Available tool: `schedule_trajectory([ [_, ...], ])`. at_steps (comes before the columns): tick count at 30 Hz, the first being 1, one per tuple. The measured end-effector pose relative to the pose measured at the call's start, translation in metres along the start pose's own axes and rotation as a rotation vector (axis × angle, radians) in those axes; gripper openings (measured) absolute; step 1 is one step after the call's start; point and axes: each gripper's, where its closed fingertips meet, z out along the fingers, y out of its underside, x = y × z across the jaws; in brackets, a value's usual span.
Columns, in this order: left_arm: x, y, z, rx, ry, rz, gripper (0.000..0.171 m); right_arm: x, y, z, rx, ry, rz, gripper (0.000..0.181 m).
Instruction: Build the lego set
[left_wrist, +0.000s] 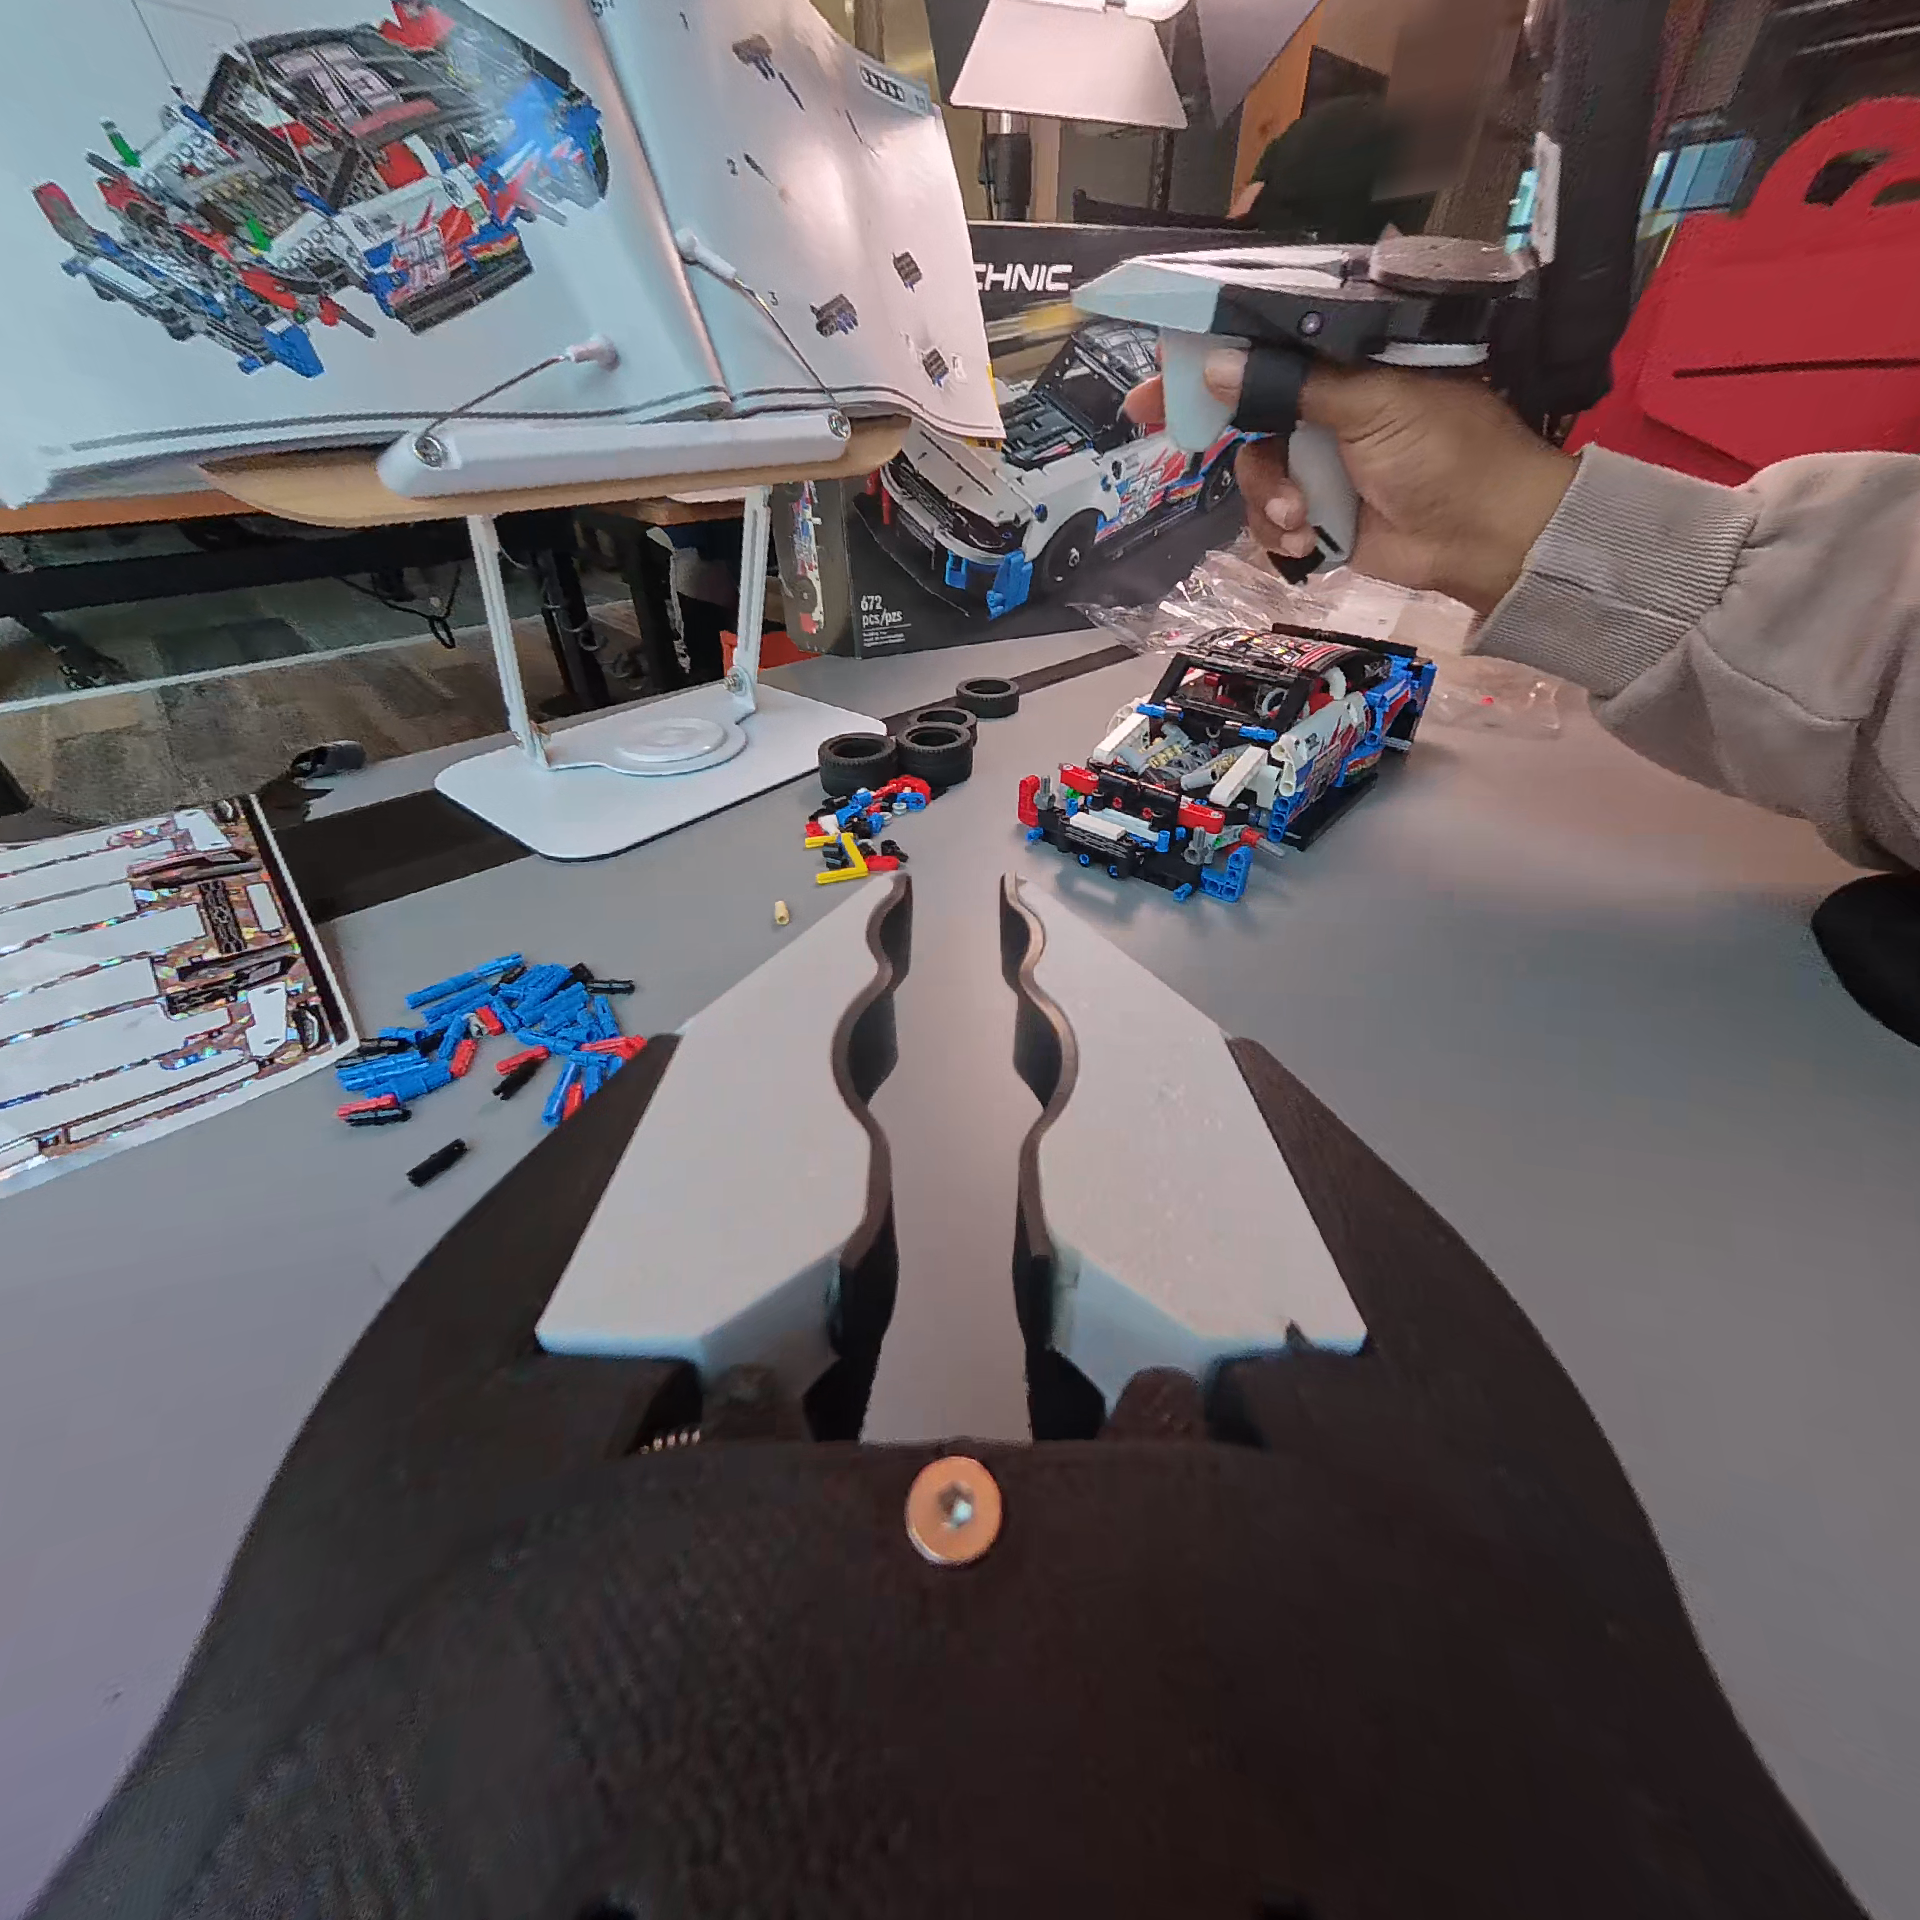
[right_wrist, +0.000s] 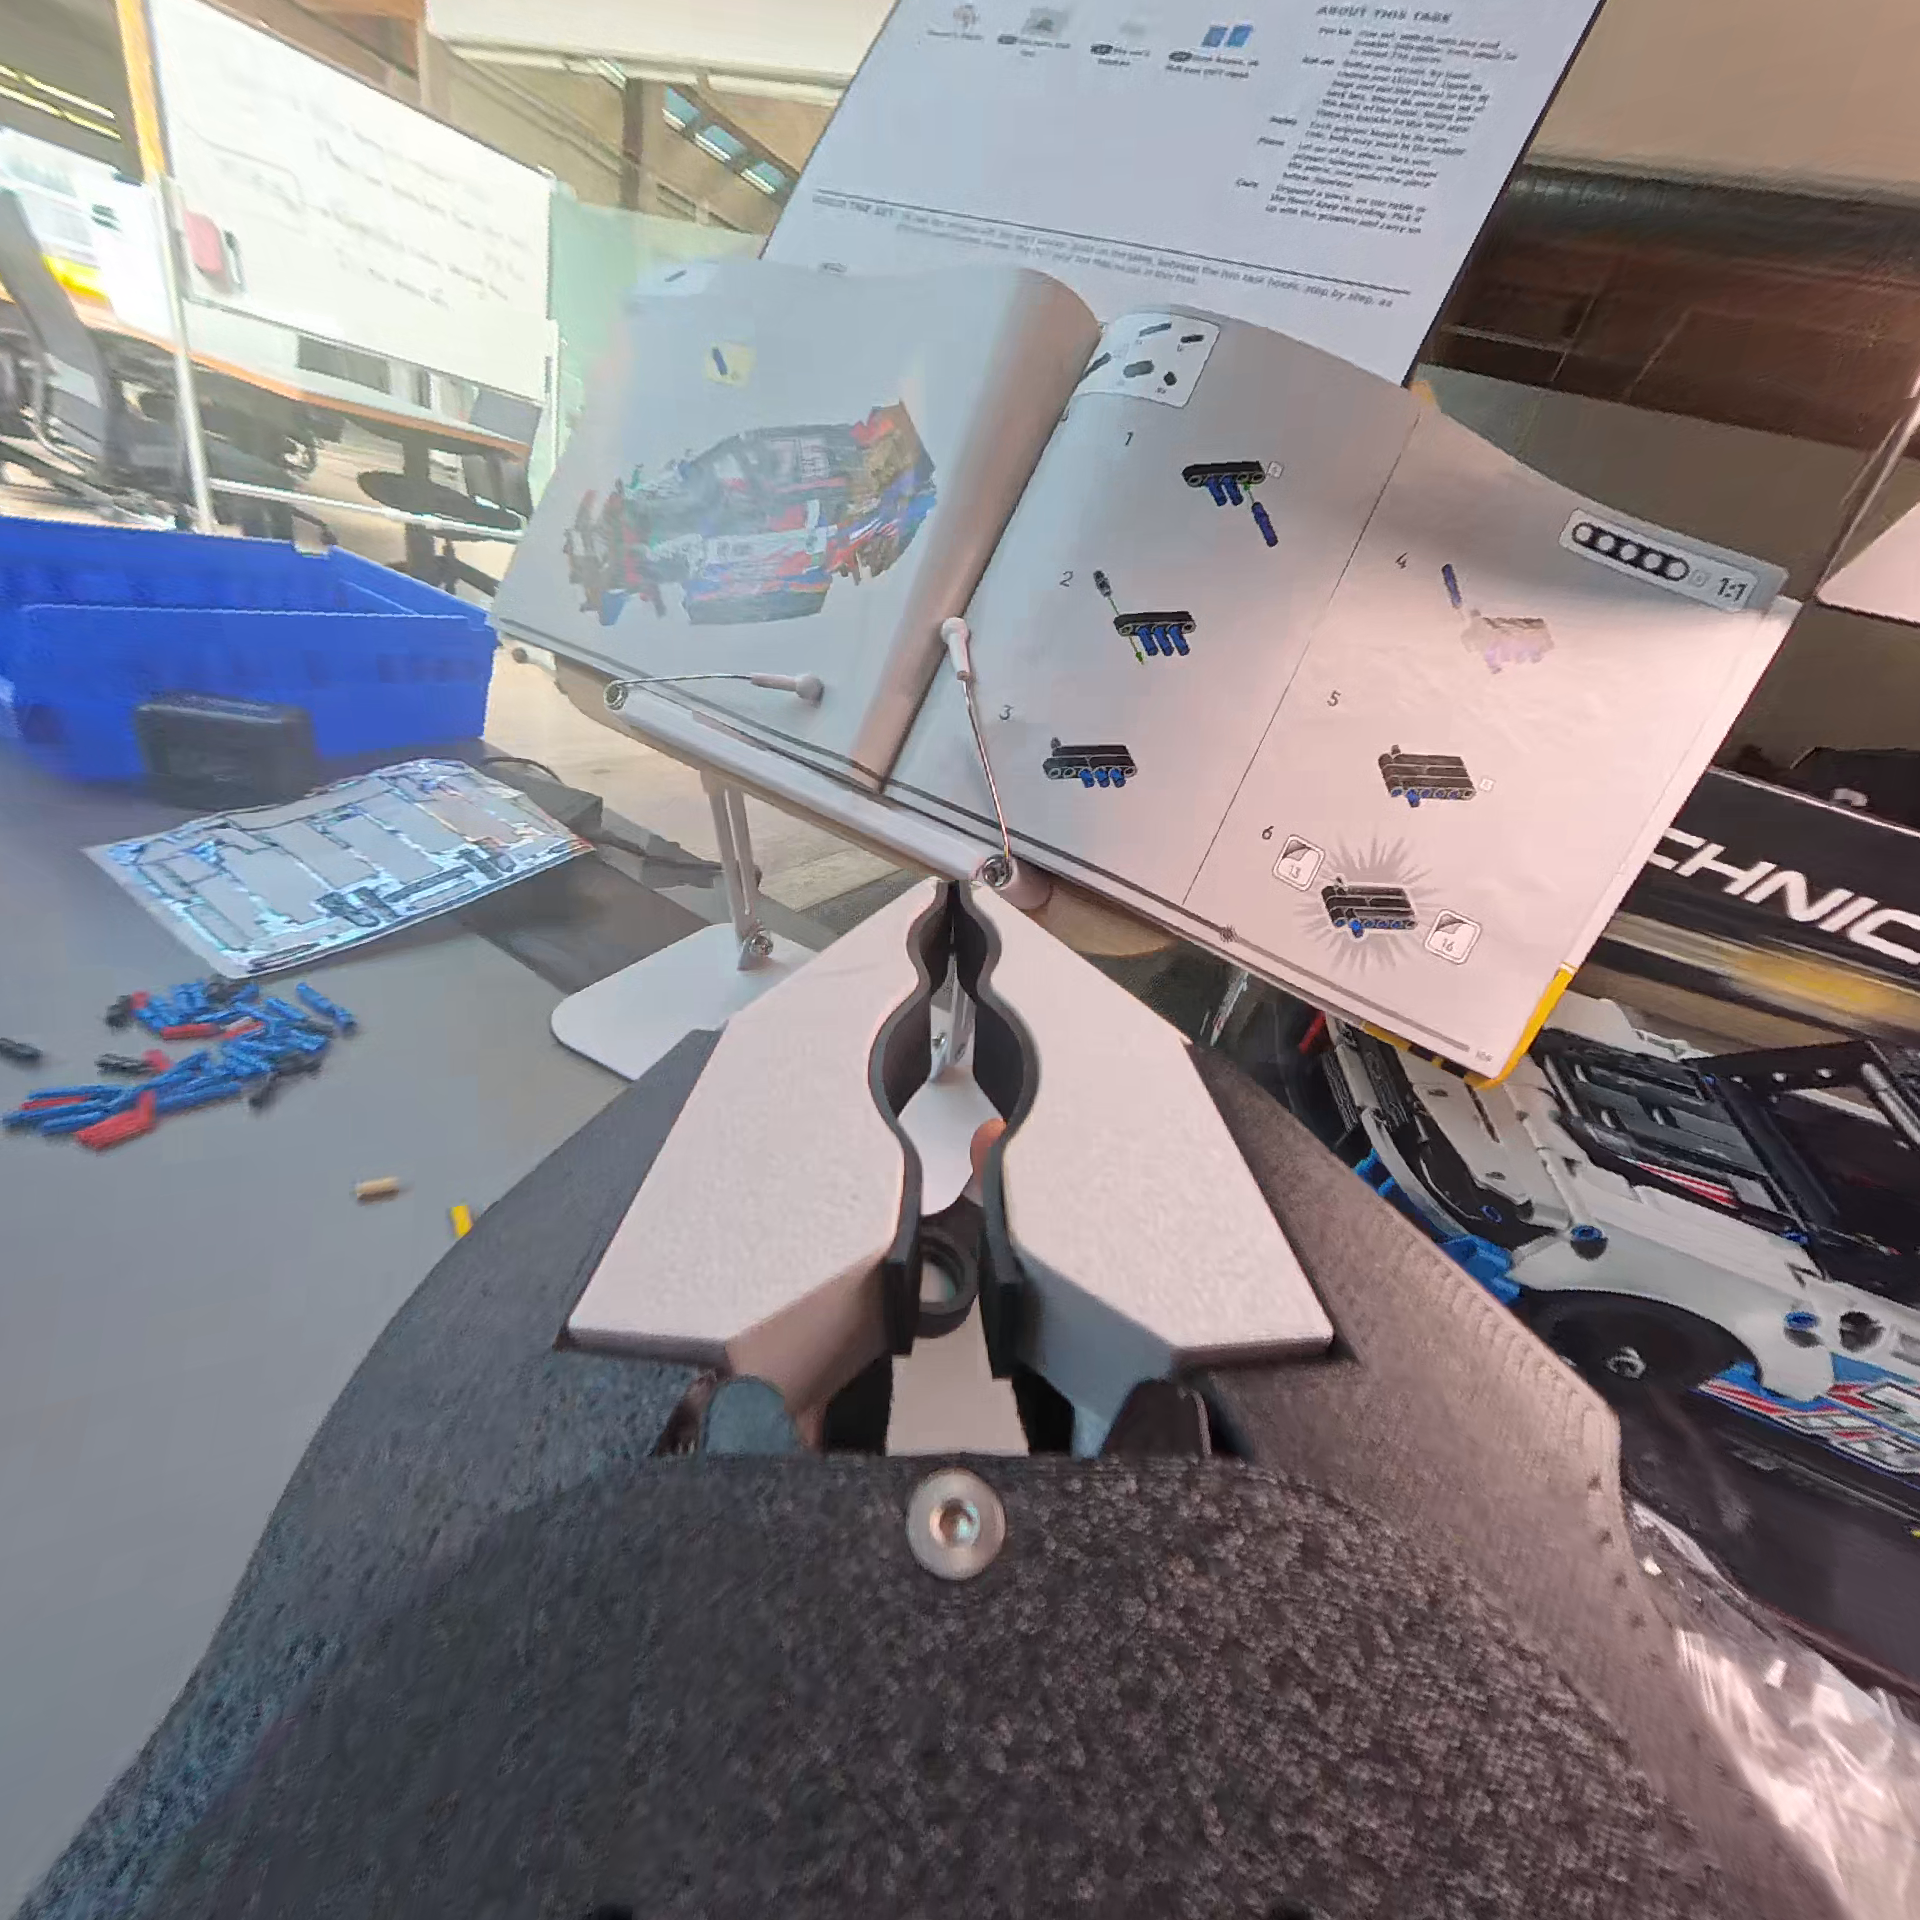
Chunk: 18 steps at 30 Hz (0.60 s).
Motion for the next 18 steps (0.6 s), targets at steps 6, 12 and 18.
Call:
schedule_trajectory([
  [6,-0.003,-0.002,-0.003,0.008,-0.007,0.015,0.003,0.013,-0.03,0.081,0.037,0.035,0.063,0.004],
  [12,-0.004,0.002,-0.002,-0.008,-0.006,0.03,0.0,0.03,-0.073,0.15,0.065,0.023,0.046,0.0],
  [18,0.001,0.002,-0.001,-0.009,0.024,0.021,0.0,0.036,-0.095,0.194,-0.019,-0.018,-0.003,0.0],
])
